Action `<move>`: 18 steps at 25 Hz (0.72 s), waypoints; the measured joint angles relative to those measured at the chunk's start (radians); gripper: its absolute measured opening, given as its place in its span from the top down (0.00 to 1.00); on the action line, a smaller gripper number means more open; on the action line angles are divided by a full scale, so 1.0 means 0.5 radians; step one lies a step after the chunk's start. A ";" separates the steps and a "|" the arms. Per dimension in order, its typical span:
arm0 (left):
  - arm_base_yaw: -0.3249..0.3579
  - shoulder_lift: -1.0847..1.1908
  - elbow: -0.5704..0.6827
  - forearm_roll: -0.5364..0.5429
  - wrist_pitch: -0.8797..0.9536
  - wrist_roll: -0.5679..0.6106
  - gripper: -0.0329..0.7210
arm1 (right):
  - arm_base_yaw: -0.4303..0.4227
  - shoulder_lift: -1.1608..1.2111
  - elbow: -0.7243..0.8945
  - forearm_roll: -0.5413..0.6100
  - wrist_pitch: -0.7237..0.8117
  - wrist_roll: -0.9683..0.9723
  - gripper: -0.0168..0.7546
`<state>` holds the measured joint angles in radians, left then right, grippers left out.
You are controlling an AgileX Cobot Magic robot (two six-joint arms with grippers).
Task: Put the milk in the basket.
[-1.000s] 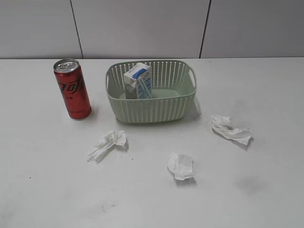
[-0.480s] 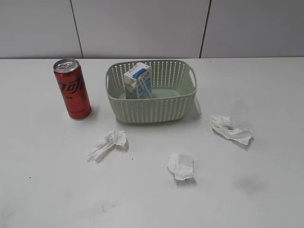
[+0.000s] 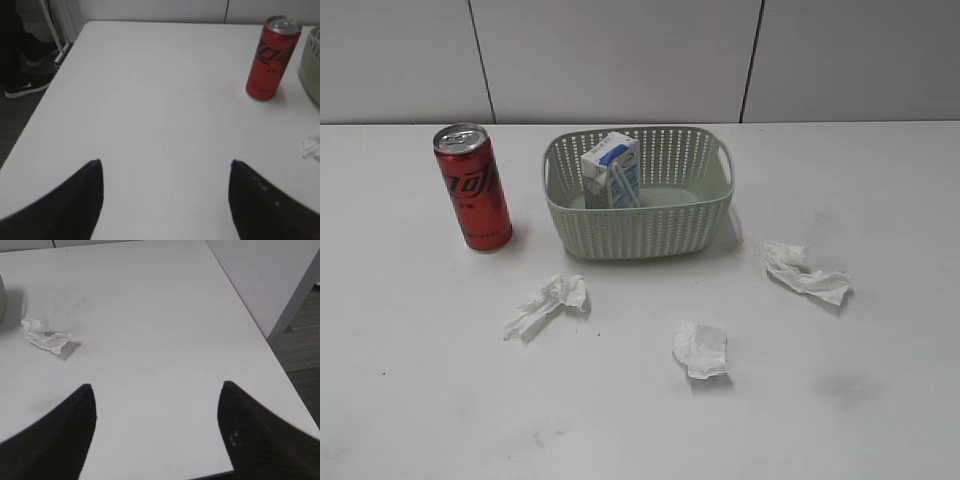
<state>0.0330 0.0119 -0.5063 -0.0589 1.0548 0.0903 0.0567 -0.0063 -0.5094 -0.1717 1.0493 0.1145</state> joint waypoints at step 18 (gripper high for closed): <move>0.010 -0.033 0.000 -0.002 0.001 0.000 0.40 | 0.000 0.000 0.000 0.002 0.000 0.000 0.22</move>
<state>0.0382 -0.0046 -0.5063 -0.0599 1.0552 0.0903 0.0567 -0.0063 -0.5094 -0.1709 1.0493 0.1145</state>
